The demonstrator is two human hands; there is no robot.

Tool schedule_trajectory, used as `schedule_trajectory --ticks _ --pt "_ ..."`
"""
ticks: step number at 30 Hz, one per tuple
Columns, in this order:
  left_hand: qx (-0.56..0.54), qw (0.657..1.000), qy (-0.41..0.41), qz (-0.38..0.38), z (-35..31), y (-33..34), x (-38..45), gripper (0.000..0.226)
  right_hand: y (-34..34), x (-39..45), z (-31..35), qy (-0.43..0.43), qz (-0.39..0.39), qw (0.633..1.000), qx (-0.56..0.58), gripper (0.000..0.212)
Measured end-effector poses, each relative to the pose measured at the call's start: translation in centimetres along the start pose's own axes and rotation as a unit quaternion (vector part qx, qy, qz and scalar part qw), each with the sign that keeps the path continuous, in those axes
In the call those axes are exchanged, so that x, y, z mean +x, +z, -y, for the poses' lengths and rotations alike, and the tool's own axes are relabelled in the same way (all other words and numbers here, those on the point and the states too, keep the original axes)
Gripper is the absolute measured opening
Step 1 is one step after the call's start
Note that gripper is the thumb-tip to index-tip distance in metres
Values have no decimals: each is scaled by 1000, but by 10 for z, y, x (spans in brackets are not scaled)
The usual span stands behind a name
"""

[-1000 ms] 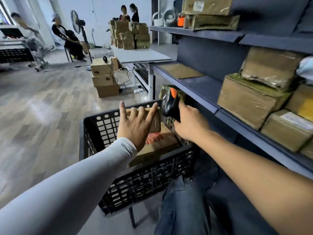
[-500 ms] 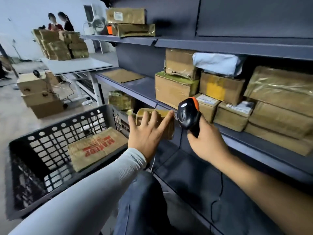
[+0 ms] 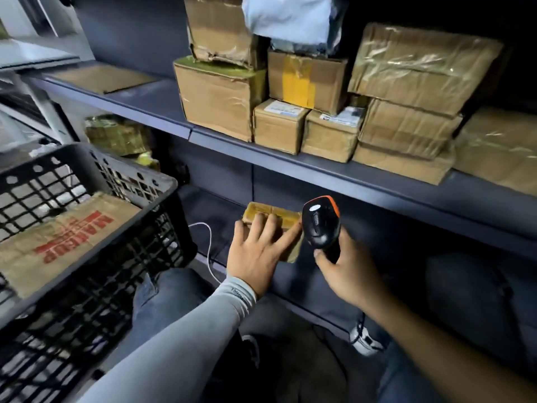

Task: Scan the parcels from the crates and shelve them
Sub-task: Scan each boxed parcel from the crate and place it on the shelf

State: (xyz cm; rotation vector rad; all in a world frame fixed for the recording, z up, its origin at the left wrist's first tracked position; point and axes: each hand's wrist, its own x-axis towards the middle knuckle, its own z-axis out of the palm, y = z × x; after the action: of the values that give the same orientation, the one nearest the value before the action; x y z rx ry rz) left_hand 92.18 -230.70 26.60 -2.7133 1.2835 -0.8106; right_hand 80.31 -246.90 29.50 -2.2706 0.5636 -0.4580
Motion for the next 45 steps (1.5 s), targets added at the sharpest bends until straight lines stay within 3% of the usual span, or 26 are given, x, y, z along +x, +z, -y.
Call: schedule_trajectory --ticks 7,11,13,16,18,20,22,28,31,35,40,45 --pt "-128 981 -134 55 -36 38 -28 96 0 -5 -37 90 27 987 130 31" --pt "-254 925 -248 131 -47 54 -40 101 14 -7 -45 80 42 989 118 31" --pt "-394 854 -301 156 -43 66 -41 110 19 -6 -45 83 58 988 119 32" --pt "-616 663 -398 150 -33 64 -40 116 22 -6 -45 107 65 982 140 31" --pt "-693 546 -443 159 -29 61 -38 107 23 -8 -44 133 76 975 160 29" --pt "-729 482 -447 188 -30 60 -33 97 23 -11 -45 155 83 968 181 30" --pt "-756 441 -438 206 -31 60 -31 90 22 -14 -46 162 86 963 196 30" --pt "-795 393 -417 199 -30 64 -30 78 21 -11 -44 181 76 950 241 30" --pt "-808 385 -370 249 -28 61 -29 64 25 -10 -44 183 79 948 249 23" --pt "-828 317 -370 277 -29 61 -30 49 27 -11 -48 176 78 950 244 20" --pt "-818 325 -379 284 -31 62 -30 42 31 -10 -51 177 68 952 240 23" --pt "-836 307 -366 271 -29 61 -30 26 31 -5 -51 197 29 947 253 22"
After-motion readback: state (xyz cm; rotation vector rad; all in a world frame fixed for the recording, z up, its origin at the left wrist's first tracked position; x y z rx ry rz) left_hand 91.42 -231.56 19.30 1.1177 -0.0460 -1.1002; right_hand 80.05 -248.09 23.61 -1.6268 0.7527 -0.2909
